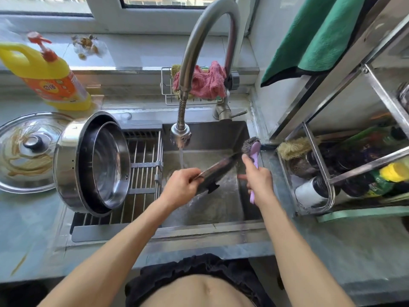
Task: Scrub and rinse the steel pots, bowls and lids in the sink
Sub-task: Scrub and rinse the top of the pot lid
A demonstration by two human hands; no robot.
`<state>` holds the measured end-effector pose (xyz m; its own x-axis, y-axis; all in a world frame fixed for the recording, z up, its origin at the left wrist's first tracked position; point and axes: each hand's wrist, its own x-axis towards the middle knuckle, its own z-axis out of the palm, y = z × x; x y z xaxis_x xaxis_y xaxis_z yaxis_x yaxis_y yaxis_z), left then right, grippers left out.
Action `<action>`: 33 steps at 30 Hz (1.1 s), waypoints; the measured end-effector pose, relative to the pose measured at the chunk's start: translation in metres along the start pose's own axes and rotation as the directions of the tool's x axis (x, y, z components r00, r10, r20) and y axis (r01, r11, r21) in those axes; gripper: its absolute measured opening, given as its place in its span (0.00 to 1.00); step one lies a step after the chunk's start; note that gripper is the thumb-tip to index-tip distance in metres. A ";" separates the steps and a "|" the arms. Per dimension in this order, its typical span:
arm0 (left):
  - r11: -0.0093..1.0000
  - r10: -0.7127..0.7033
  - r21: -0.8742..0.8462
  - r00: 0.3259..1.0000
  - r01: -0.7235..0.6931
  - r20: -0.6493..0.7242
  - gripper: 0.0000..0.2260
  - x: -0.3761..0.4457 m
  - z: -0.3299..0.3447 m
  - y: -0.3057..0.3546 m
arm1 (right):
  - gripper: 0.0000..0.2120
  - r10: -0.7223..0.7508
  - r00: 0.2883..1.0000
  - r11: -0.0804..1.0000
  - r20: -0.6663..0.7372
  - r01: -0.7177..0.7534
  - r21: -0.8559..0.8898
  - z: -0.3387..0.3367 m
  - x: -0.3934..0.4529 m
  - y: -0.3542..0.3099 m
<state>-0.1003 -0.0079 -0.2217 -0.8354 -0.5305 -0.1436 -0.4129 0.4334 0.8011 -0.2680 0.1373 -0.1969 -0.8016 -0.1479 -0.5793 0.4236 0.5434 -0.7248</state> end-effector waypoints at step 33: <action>0.769 0.488 0.566 0.845 -0.299 -0.217 0.16 -0.047 -0.054 -0.044 | 0.12 0.244 0.927 0.968 0.284 -0.217 -0.124 0.030 0.031 0.034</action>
<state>-0.0235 -0.0416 -0.2192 -0.8290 -0.3951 0.3957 -0.2730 0.9036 0.3301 -0.2661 0.1264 -0.2512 -0.5199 -0.2391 -0.8201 0.5318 0.6607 -0.5298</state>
